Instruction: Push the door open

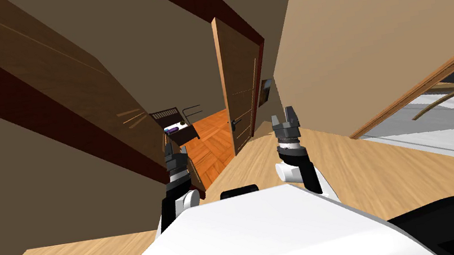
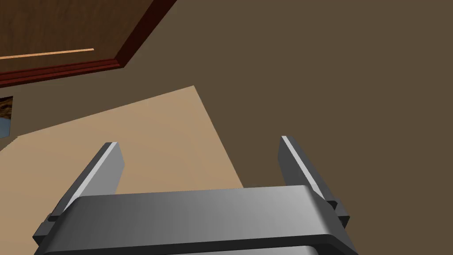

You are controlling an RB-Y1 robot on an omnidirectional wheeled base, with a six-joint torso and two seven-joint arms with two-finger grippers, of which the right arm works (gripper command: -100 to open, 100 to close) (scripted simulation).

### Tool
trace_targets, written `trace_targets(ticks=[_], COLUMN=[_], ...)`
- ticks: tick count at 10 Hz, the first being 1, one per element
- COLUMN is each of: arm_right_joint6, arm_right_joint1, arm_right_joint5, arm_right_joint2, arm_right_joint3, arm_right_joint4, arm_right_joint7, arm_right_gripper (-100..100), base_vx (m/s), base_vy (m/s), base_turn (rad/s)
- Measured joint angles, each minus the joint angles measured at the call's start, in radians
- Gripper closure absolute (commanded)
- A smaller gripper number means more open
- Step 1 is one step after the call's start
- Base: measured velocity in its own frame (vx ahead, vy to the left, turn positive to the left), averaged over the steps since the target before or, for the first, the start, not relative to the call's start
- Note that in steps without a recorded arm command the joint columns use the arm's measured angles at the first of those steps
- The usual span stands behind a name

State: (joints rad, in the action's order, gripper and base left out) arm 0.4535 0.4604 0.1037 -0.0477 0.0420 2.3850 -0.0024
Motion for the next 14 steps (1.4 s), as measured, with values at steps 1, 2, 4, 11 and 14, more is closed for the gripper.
trace_targets(ticks=[1, 2, 4, 11, 14], arm_right_joint6=[0.003, 0.002, 0.000, 0.023, 0.028], arm_right_joint1=[-0.013, -0.027, -0.063, -0.167, -0.207], arm_right_joint5=[0.001, 0.006, 0.011, 0.034, 0.042], arm_right_joint2=[0.007, 0.012, 0.024, 0.055, 0.066], arm_right_joint3=[-0.002, -0.008, -0.013, -0.042, -0.051], arm_right_joint4=[-0.025, -0.048, -0.102, -0.290, -0.368], arm_right_joint7=[-0.007, -0.016, -0.033, -0.089, -0.112], arm_right_gripper=[-100, -100, -100, -100, -100], base_vx=[0.048, 0.047, 0.043, 0.033, 0.035], base_vy=[-0.061, -0.066, -0.075, -0.055, -0.049], base_turn=[0.038, 0.028, 0.038, 0.030, 0.030])
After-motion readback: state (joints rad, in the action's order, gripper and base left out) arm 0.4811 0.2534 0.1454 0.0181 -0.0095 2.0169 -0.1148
